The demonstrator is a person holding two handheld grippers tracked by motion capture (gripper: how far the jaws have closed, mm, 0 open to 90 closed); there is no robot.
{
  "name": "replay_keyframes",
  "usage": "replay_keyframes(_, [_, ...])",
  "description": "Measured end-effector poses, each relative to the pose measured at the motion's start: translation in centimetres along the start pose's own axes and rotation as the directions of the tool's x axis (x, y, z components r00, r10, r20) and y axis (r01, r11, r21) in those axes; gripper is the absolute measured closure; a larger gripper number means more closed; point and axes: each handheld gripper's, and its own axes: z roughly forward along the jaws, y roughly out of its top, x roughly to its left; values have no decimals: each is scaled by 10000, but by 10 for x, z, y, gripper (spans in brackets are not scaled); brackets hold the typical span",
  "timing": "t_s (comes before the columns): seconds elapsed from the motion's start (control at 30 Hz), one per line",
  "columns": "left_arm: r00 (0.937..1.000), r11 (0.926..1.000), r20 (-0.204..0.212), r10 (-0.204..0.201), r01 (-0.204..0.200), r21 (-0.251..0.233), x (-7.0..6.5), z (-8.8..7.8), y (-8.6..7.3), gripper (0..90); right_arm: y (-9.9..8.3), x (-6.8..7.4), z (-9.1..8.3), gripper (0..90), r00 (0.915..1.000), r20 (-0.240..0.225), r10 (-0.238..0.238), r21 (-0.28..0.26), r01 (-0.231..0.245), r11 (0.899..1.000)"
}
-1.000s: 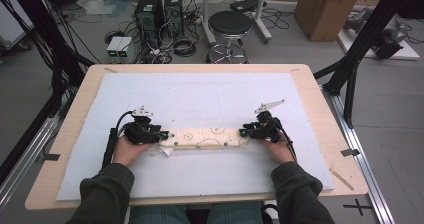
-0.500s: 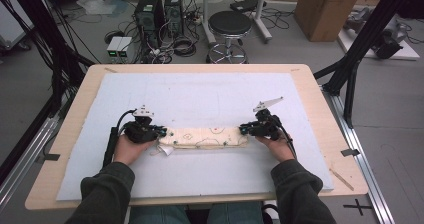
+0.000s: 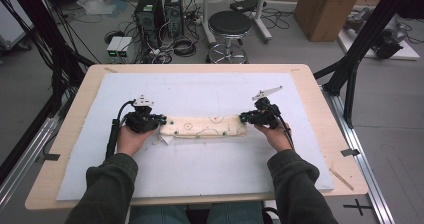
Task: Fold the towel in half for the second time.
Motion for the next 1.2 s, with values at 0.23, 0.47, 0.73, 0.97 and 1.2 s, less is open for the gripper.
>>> replay_keyframes(0.23, [9994,9996,-260,-247,250,113,7,9,-3,815,-2,-8,17,799,9996,165,219,212,-223,9995])
replay_keyframes(0.47, [9988,9993,-323,-376,376,4,11,10,-5,815,-3,-10,23,795,9985,197,505,80,-507,9987])
replay_keyframes(0.73, [9984,9986,-236,-508,504,-175,13,9,-5,771,-1,-12,25,765,9972,208,712,112,-714,9974])
replay_keyframes(0.97, [9977,9963,31,-672,673,-540,14,0,-3,644,-1,-14,17,658,9952,72,976,-330,-973,9947])
replay_keyframes(1.2, [9974,9947,180,-704,715,-742,9,-7,-2,525,-1,-11,8,534,9937,113,1118,-662,-1108,9916])
